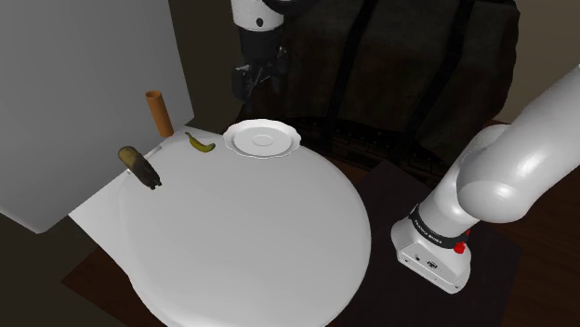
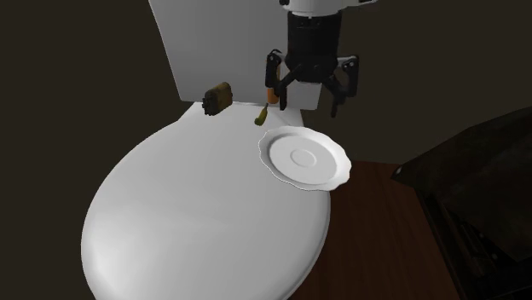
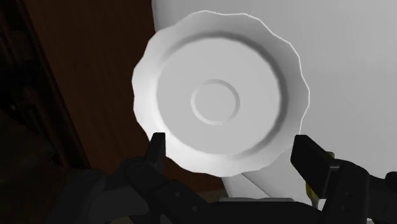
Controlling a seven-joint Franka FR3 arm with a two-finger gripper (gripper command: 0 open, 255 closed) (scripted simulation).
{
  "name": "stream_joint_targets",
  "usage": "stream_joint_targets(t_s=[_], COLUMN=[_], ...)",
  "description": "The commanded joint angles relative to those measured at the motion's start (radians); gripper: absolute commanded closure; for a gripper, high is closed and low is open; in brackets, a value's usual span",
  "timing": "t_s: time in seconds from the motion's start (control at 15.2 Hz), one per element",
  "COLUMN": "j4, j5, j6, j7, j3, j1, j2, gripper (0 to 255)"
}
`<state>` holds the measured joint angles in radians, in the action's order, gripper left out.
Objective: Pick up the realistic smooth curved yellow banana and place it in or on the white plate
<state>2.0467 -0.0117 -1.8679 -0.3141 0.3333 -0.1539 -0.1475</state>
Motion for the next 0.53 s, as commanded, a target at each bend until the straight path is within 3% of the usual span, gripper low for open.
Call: stream_joint_targets(t_s=[0.0, 0.46], j4=[-0.058, -0.292], j5=[-0.02, -0.116], j6=[-0.007, 0.003], j7=[-0.038, -0.158], j3=[0.025, 0.083], j1=[-0.013, -0.083], j2=[0.073, 0.337], gripper=[0, 0])
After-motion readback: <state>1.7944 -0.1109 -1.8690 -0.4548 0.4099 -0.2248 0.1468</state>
